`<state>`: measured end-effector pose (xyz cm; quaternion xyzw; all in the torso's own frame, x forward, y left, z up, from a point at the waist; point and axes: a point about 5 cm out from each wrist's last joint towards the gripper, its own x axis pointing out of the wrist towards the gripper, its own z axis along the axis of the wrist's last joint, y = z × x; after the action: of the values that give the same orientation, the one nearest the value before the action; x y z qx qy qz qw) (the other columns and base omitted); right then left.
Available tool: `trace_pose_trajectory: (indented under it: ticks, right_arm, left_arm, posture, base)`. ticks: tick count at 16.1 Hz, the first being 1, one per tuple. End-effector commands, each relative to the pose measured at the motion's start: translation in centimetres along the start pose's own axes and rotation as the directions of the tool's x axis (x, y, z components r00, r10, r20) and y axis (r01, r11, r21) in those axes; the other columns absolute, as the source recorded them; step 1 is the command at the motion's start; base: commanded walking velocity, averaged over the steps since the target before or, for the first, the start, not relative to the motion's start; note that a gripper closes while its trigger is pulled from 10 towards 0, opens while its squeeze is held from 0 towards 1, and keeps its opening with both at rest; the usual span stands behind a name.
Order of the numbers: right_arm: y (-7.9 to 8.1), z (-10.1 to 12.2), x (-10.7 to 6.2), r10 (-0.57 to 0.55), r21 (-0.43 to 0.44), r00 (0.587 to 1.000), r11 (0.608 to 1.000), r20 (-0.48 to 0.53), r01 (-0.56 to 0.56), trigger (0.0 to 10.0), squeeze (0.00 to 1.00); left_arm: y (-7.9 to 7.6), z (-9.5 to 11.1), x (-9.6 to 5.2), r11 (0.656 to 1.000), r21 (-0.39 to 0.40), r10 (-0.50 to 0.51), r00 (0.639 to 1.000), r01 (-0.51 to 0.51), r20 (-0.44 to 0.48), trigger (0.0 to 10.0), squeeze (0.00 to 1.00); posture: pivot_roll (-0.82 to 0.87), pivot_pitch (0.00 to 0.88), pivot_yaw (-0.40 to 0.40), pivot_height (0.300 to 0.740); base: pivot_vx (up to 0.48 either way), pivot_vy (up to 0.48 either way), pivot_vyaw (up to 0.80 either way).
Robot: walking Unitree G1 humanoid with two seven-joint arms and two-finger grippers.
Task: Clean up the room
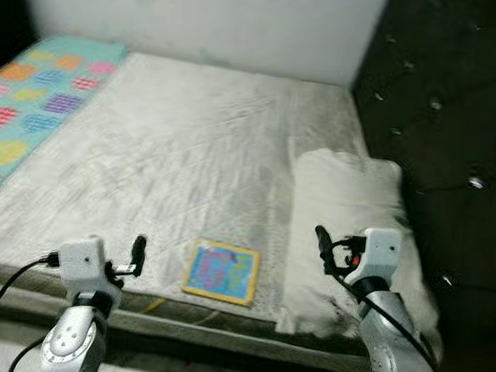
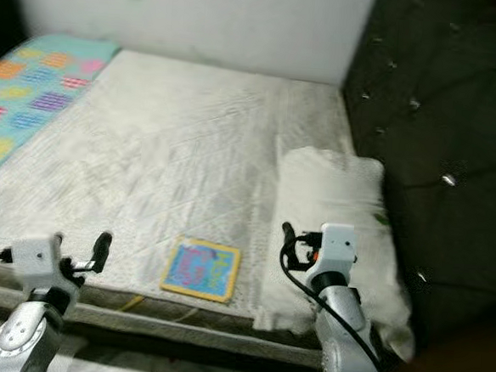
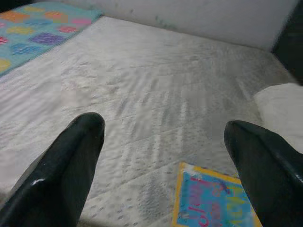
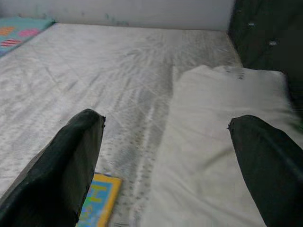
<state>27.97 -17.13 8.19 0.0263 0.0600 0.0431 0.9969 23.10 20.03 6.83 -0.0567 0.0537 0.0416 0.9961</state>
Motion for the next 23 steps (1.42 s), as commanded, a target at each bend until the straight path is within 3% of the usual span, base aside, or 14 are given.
trace_pose_trajectory:
  ticks: [1,23]
  right_arm:
    - [-0.04,0.27,-0.10,0.007,-0.002,1.000,1.000,0.002,-0.007,10.0,0.00]
    - [0.47,0.61,0.25,0.048,0.021,0.999,0.999,-0.022,-0.048,10.0,0.00]
  left_arm:
    - [-0.27,0.15,0.02,1.000,-0.001,-0.010,1.000,0.010,-0.002,10.0,0.00]
    - [-0.35,0.70,0.34,1.000,-0.013,-0.029,1.000,0.029,0.000,10.0,0.00]
  posture:
    - [-0.05,0.000,-0.053,0.740]
    - [-0.04,0.000,-0.063,0.740]
  base:
    - [0.000,0.000,-0.80]
    - [0.000,0.091,-0.04]
